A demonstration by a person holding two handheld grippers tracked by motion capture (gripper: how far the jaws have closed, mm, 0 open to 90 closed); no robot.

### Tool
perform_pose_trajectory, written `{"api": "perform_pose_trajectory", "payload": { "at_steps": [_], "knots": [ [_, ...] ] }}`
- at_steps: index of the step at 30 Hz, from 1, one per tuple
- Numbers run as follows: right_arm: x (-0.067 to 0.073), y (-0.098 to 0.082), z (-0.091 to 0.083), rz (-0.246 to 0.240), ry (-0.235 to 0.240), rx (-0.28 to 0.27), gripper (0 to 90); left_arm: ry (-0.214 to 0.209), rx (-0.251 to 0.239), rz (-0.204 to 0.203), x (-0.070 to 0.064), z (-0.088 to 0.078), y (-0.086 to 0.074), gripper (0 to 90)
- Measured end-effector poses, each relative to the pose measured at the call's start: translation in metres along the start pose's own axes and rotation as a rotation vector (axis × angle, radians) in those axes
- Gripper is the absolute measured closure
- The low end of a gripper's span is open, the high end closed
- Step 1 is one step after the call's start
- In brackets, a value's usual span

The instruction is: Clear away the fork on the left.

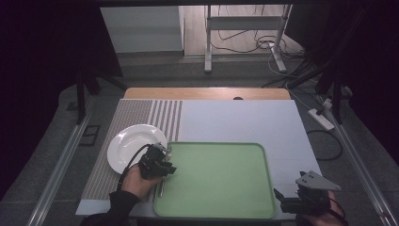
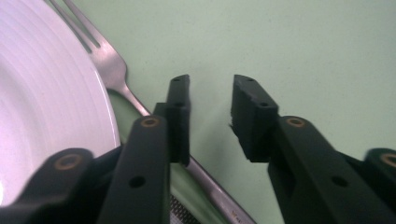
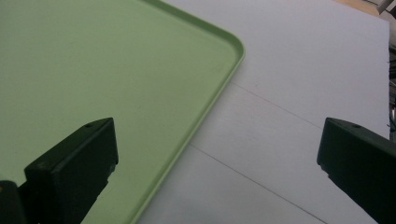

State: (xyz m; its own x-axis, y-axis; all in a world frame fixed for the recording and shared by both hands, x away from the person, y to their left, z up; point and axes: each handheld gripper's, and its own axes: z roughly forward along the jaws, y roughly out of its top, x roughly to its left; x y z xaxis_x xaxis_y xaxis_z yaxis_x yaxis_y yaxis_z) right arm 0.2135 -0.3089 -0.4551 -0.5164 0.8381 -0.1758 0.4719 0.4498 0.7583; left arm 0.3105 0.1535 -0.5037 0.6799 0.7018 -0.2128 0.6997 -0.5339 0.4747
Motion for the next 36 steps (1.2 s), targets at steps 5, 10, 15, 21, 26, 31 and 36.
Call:
{"api": "perform_pose_trajectory", "payload": {
  "at_steps": [5,10,15,21,26,31,36],
  "knots": [
    [0.0,0.0,0.0,0.001,0.0,0.0,0.0,-0.012,-0.03,0.016,-0.002,-0.002,0.001,58.7],
    [0.0,0.0,0.0,0.002,0.001,-0.002,0.0,-0.04,-0.076,0.053,-0.007,-0.007,0.002,50.0],
    [0.0,0.0,0.0,0.002,0.001,-0.001,0.0,-0.024,-0.115,0.086,-0.009,-0.012,0.001,39.6],
    [0.0,0.0,0.0,0.002,0.001,0.001,0.0,-0.003,-0.163,0.079,-0.003,-0.016,-0.002,23.3],
    [0.0,0.0,0.0,0.002,0.001,0.001,0.0,-0.006,-0.188,0.079,0.001,-0.021,-0.005,7.8],
    [0.0,0.0,0.0,0.001,0.001,0.002,0.0,0.008,-0.189,0.091,0.004,-0.026,-0.009,2.1],
    [0.0,0.0,0.0,0.001,0.001,0.003,0.0,-0.008,-0.204,0.07,0.008,-0.032,-0.014,0.5]
  ]
}}
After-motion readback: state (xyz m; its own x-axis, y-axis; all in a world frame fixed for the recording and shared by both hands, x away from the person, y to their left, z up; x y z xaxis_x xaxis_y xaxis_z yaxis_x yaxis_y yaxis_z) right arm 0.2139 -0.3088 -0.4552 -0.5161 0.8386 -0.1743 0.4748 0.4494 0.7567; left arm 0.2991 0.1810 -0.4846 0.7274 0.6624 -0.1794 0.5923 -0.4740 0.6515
